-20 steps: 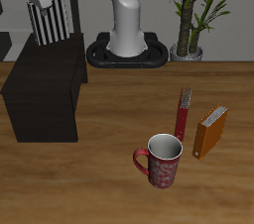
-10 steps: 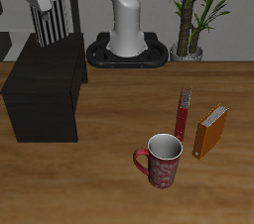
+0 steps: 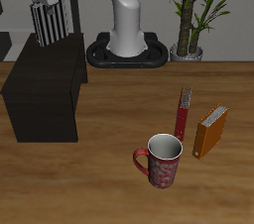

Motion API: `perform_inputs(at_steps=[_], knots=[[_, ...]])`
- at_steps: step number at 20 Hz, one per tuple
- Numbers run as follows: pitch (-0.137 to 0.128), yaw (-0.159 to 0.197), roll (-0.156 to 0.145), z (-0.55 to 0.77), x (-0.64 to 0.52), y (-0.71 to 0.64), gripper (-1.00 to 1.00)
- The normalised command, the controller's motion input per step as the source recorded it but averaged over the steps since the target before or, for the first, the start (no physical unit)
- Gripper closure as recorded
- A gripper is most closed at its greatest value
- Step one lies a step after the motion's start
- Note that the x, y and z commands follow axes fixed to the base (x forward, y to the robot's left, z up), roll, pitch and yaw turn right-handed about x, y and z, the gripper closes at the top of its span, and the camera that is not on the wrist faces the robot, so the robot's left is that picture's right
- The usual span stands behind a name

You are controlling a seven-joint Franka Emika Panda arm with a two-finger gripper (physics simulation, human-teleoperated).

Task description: Place the striped book upright on top of the shelf and place the red mug on top of the shelf

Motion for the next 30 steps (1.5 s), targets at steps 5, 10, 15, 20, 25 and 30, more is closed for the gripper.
perform_inputs(at_steps=[5,10,15,20,25,30], knots=[[-0.013,0.137,-0.057,0.34,0.00,0.29,-1.00],[-0.021,0.147,-0.045,0.31,0.11,0.46,-1.00],[0.034,0.140,-0.029,0.22,0.36,0.56,-1.00],[0.008,0.156,-0.043,0.14,0.42,0.44,-1.00],[-0.031,0.229,-0.042,0.07,0.67,0.50,-1.00],[0.073,0.107,-0.010,-0.04,0.64,0.28,-1.00]])
